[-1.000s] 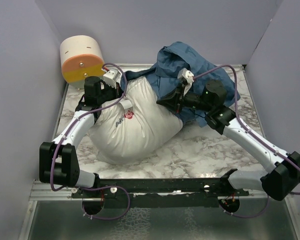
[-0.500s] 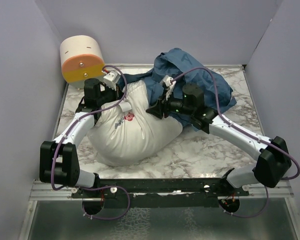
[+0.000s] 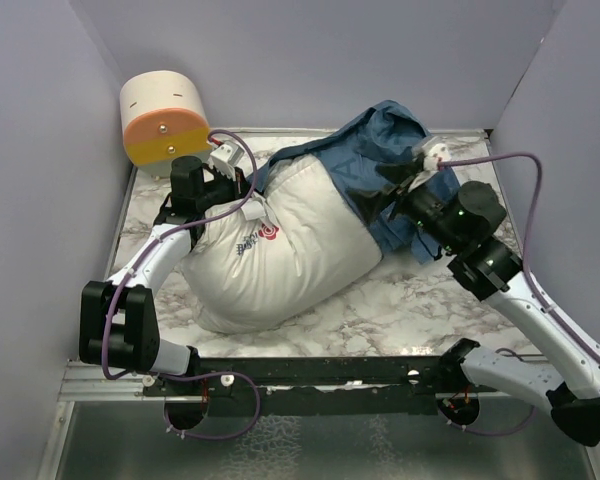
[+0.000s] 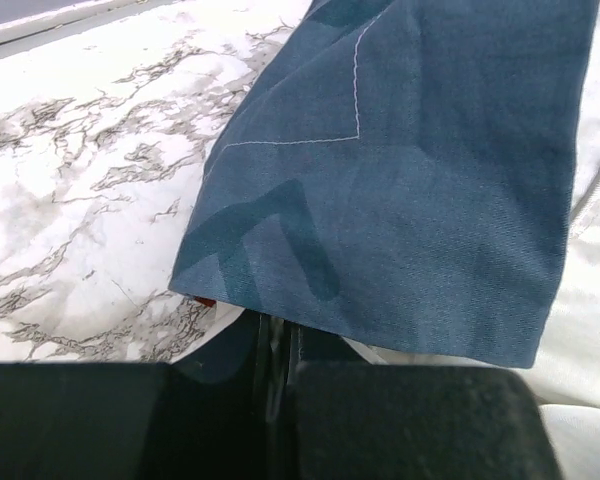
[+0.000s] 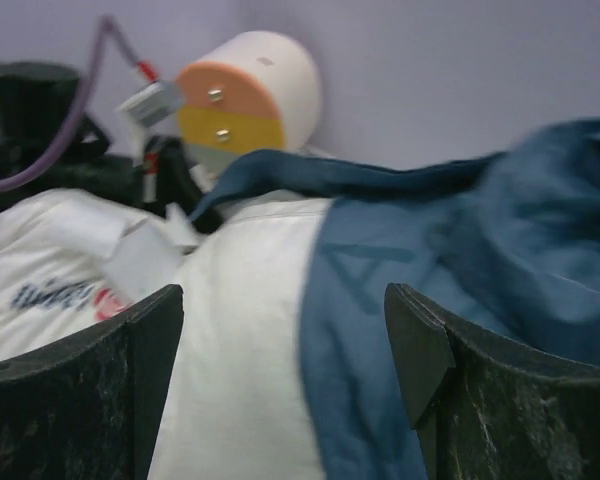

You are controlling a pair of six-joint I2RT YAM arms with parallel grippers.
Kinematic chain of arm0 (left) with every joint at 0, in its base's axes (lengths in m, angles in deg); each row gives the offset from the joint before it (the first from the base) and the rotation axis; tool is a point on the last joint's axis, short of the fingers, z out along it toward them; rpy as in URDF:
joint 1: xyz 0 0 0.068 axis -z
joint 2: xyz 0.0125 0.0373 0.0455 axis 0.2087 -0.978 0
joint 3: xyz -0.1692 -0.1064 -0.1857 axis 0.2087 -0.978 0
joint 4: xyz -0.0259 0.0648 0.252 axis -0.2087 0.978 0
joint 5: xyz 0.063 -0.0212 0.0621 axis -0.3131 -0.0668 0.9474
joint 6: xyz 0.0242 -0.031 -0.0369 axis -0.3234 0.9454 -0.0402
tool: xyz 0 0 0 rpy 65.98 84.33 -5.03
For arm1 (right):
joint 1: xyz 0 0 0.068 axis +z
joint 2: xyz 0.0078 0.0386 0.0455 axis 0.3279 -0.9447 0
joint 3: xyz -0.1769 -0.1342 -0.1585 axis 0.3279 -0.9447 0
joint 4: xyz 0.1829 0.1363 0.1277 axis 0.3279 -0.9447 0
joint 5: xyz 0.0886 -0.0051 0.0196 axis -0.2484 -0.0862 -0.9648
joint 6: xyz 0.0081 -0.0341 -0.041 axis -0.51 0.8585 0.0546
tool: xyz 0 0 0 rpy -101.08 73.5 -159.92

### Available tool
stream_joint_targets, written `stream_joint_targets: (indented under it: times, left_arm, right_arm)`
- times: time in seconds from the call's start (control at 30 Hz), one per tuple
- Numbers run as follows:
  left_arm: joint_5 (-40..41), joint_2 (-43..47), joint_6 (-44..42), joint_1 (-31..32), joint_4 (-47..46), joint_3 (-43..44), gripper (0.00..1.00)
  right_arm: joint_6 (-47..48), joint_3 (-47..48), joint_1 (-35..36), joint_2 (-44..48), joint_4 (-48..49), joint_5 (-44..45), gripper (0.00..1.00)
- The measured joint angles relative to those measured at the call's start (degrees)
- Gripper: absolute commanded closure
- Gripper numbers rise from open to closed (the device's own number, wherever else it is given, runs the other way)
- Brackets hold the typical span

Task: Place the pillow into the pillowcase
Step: Stuff the pillow into the pillowcase.

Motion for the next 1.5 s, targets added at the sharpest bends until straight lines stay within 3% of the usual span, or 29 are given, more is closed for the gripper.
stream_joint_targets:
  times: [0.23,0.53,0.6,0.73,0.8,0.87,0.93,1.0,1.07,1.13,1.23,1.33,1.37,1.5]
  left_arm:
    - [-0.13,-0.04,0.00,0.09,0.00,0.00,1.00]
    - [-0.15,-0.04,0.00,0.09,0.00,0.00,1.00]
    - [-0.17,-0.04,0.04,0.09,-0.02,0.00,1.00]
    - [-0.20,-0.04,0.04,0.09,-0.04,0.00,1.00]
    - [-0.20,-0.04,0.04,0.09,-0.07,0.00,1.00]
    - [-0.22,-0.04,0.04,0.09,-0.09,0.00,1.00]
    - [-0.28,-0.04,0.13,0.09,-0.13,0.00,1.00]
    - [-0.42,-0.04,0.28,0.09,-0.20,0.00,1.00]
    - [-0.66,-0.04,0.50,0.09,-0.39,0.00,1.00]
    - [-1.03,-0.02,0.72,0.13,-0.72,0.00,1.00]
    - [-1.09,-0.02,0.96,0.13,-0.76,0.00,1.00]
    - [-1.11,-0.02,0.96,0.13,-0.76,0.00,1.00]
    - [-1.11,-0.02,0.96,0.13,-0.79,0.00,1.00]
    - [-1.11,-0.04,0.94,0.13,-0.76,0.00,1.00]
  right_arm:
    - [-6.27,-2.60,-20.90,2.43,0.11,6.47,0.20]
    - [-9.60,-10.47,-23.54,3.91,0.42,16.00,0.23]
    - [-9.57,-11.58,-23.67,3.34,0.70,17.97,0.34]
    - [-9.46,-11.85,-25.07,-1.07,3.67,21.24,0.84]
    - [-9.11,-10.73,-27.06,-5.05,4.74,22.58,0.96]
    - [-9.62,-8.83,-29.44,-8.24,5.40,23.91,0.99]
    - [-10.12,-5.51,-32.83,-11.04,6.45,26.23,0.95]
    - [-11.69,-0.87,-37.20,-13.11,8.41,28.06,0.70]
    - [-14.56,5.86,-42.07,-15.98,9.07,28.57,0.40]
    - [-17.05,13.35,-45.79,-19.76,9.22,28.13,0.22]
    - [-19.91,18.21,-48.98,-22.71,9.03,26.01,0.10]
    - [-21.81,13.20,-48.96,-20.76,10.03,18.51,0.01]
    - [-21.97,9.77,-48.87,-19.23,9.97,18.12,0.00]
    - [-22.69,-0.31,-48.39,-13.62,10.73,2.93,0.00]
